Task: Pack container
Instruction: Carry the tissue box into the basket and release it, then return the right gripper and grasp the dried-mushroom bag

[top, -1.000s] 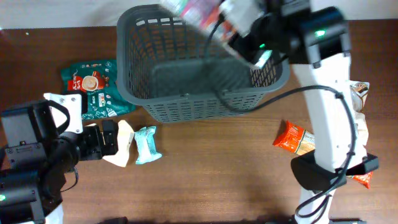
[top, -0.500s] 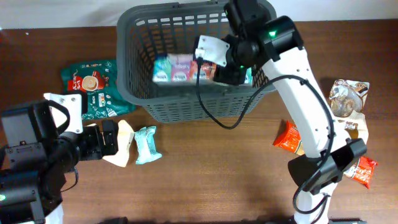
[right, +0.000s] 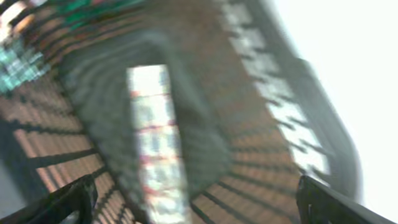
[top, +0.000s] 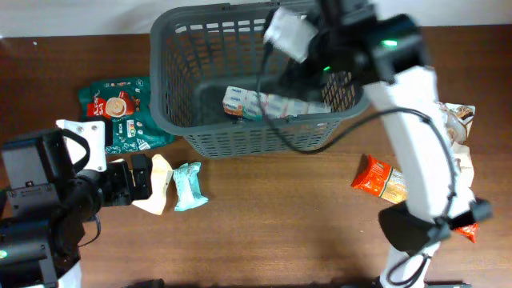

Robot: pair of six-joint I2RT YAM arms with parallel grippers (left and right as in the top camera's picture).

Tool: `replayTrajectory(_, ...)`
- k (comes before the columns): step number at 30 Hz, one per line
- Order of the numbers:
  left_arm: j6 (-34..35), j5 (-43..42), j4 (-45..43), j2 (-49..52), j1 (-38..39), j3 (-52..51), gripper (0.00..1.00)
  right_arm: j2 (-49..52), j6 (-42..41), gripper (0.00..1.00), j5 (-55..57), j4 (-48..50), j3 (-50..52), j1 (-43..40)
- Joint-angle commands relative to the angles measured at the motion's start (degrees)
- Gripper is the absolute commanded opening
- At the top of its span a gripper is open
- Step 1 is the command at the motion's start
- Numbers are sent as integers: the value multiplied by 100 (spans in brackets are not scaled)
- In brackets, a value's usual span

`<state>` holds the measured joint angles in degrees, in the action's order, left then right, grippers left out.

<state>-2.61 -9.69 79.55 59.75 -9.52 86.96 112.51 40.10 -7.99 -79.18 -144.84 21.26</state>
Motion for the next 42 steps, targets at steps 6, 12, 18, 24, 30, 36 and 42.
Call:
replayTrajectory(6,-94,-83,-15,-7,-39,9,99,-590,-1650,99,546,-306,-343,-1993)
replayTrajectory(12,-94,-83,-15,-7,-39,9,99,-197,-2352,99,153,-201,264,-3451)
replayTrajectory(18,-92,-83,-15,-7,-39,9,99,341,-3163,99,313,391,1558,-4227)
replayTrajectory(24,-92,-83,-15,-7,-39,9,99,568,-3788,99,1246,1554,3241,-4398)
replayTrajectory(30,-92,-83,-15,-7,-39,9,99,575,-3952,99,1759,2658,4507,-4422)
replayTrajectory(36,-92,-83,-15,-7,-39,9,99,579,-3952,99,1792,3368,5359,-4433)
replayTrajectory(42,-94,-83,-15,-7,-39,9,99,586,-3954,99,1788,3884,6039,-4527)
